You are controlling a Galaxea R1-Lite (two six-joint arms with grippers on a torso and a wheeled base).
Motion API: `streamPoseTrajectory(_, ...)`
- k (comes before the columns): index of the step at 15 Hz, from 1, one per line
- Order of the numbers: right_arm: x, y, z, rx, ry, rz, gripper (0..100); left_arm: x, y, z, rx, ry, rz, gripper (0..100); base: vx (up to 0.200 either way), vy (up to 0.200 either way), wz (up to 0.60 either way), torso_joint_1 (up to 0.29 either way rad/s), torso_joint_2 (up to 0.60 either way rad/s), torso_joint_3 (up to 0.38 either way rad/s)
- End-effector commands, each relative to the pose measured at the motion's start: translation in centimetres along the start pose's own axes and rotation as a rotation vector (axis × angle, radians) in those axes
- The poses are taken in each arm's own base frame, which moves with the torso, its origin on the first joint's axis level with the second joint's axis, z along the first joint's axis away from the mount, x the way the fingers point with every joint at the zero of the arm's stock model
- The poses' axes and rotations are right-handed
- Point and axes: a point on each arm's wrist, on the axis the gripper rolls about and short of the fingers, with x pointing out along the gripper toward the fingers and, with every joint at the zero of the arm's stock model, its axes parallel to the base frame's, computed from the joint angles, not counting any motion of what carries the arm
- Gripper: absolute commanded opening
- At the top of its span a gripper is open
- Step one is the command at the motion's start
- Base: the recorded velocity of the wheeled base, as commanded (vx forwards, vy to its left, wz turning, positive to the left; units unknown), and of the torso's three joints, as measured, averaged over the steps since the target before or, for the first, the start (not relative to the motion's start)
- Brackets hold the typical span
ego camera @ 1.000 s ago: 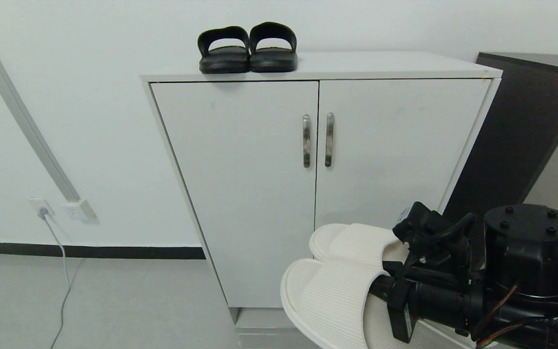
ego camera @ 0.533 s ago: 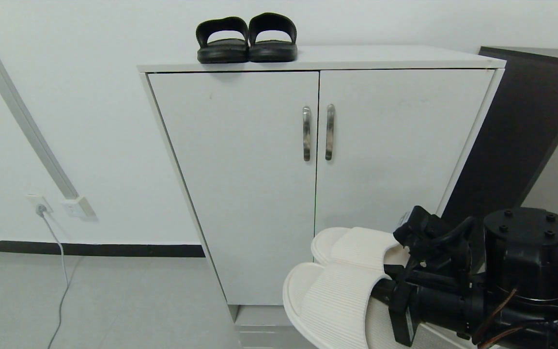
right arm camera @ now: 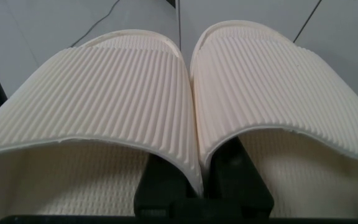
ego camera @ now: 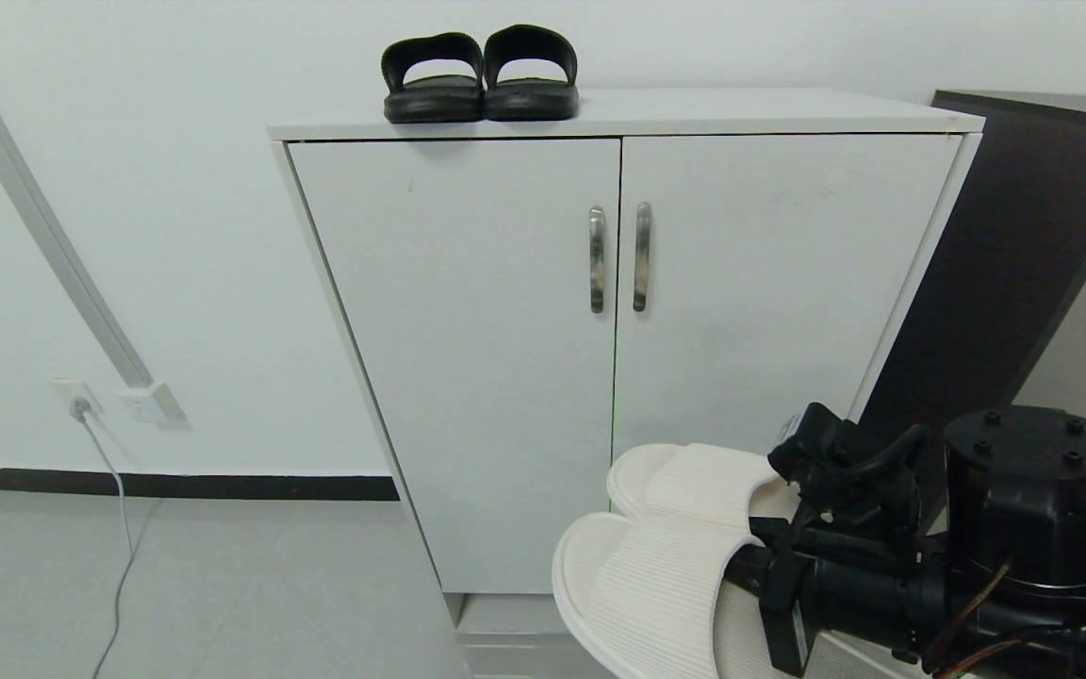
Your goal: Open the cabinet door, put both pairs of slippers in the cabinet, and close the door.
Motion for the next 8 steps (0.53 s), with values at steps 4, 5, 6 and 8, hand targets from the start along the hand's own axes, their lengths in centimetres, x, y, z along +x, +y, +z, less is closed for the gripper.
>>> streamPoseTrajectory(4,-0.2,-0.2,-0.3,-0.010,0.008,-0.008,0,3.8,0.3,7.1,-0.068,0.149,-0.102,100,0.000,0.000,0.00,0.000,0.00,0.000)
streamPoseTrajectory(5,-0.2,-0.2,-0.4,-0.010,0.009,-0.008,0,5.4,0.1,8.3,-0.072,0.147,-0.175,100,0.000,0.000,0.00,0.000,0.00,0.000)
streamPoseTrajectory(6,-0.3,-0.2,-0.4,-0.010,0.009,-0.006,0,7.3,-0.1,8.8,-0.068,0.173,-0.196,100,0.000,0.000,0.00,0.000,0.00,0.000)
streamPoseTrajectory(8,-0.3,-0.1,-0.6,-0.010,0.017,-0.004,0,10.5,-0.4,9.5,-0.064,0.189,-0.211,100,0.000,0.000,0.00,0.000,0.00,0.000)
